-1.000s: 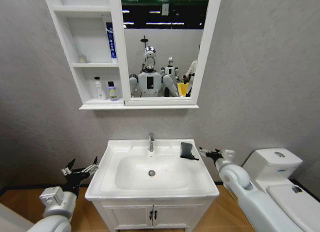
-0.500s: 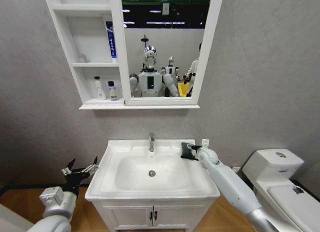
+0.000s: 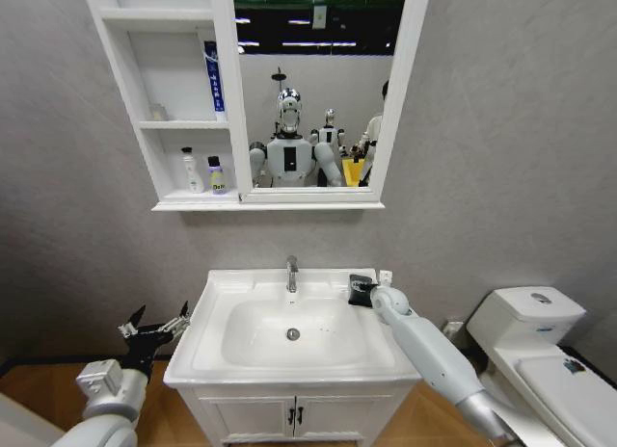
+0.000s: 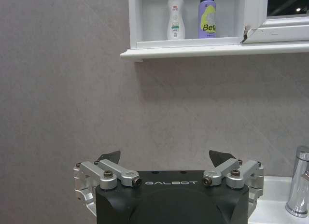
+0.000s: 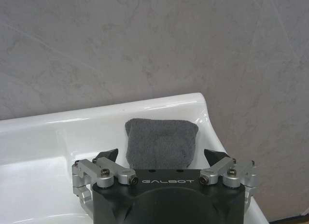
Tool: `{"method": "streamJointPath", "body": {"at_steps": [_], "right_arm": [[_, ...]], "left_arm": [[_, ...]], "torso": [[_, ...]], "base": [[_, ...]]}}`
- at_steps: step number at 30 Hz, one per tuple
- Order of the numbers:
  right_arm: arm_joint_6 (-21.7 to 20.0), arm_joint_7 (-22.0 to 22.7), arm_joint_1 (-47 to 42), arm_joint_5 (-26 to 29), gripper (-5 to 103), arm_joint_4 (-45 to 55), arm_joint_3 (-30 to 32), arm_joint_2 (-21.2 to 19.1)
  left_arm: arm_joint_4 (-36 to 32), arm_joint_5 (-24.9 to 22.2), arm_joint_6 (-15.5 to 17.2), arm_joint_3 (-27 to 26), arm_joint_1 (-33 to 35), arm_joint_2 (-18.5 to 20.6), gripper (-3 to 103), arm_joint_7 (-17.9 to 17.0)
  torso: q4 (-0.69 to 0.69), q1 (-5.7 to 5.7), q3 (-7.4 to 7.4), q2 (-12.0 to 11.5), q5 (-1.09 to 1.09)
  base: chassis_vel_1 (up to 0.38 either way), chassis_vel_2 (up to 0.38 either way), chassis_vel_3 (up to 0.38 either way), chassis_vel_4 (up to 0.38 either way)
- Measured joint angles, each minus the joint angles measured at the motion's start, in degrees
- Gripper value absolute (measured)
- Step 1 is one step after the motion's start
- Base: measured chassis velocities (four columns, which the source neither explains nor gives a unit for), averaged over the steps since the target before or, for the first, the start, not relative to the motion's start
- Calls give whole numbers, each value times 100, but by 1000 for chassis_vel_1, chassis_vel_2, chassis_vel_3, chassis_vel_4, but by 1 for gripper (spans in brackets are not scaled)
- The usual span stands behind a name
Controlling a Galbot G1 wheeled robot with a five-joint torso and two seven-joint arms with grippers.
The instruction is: Move facial cleanser and shampoo from washbasin to cabinet, then wipe washbasin with towel.
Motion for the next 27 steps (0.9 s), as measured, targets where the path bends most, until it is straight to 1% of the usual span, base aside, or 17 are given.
{"method": "streamJointPath", "body": {"at_steps": [1, 2, 3, 6, 14, 17, 27], "right_arm": [[-2, 1, 1, -6, 99, -30, 1, 29], [-3, -18, 5, -30, 94, -83, 2, 71], [-3, -18, 5, -30, 94, -83, 2, 71], [-4, -45, 50, -82, 84, -230, 26, 224], [-7, -33, 93, -245, 80, -433, 53, 379], [-24, -15, 92, -274, 83, -441, 61, 371], [-39, 55, 1, -297, 84, -325, 119, 290]], "left_arm": [[0, 0, 0, 0, 0, 0, 100, 0], [0, 0, 0, 0, 0, 0, 100, 0], [0, 0, 0, 0, 0, 0, 100, 0], [0, 0, 0, 0, 0, 0, 100, 0], [0, 0, 0, 0, 0, 0, 100, 0], [0, 0, 0, 0, 0, 0, 100, 0], [0, 0, 0, 0, 0, 0, 100, 0]], "torso": [[0, 0, 0, 0, 0], [-1, 0, 0, 0, 0], [-1, 0, 0, 0, 0], [-1, 0, 0, 1, 0], [-1, 0, 0, 1, 0], [0, 0, 0, 0, 0], [-1, 0, 0, 0, 0]], "base": [[0, 0, 0, 0], [0, 0, 0, 0], [0, 0, 0, 0], [0, 0, 0, 0], [0, 0, 0, 0], [0, 0, 0, 0], [0, 0, 0, 0]]}}
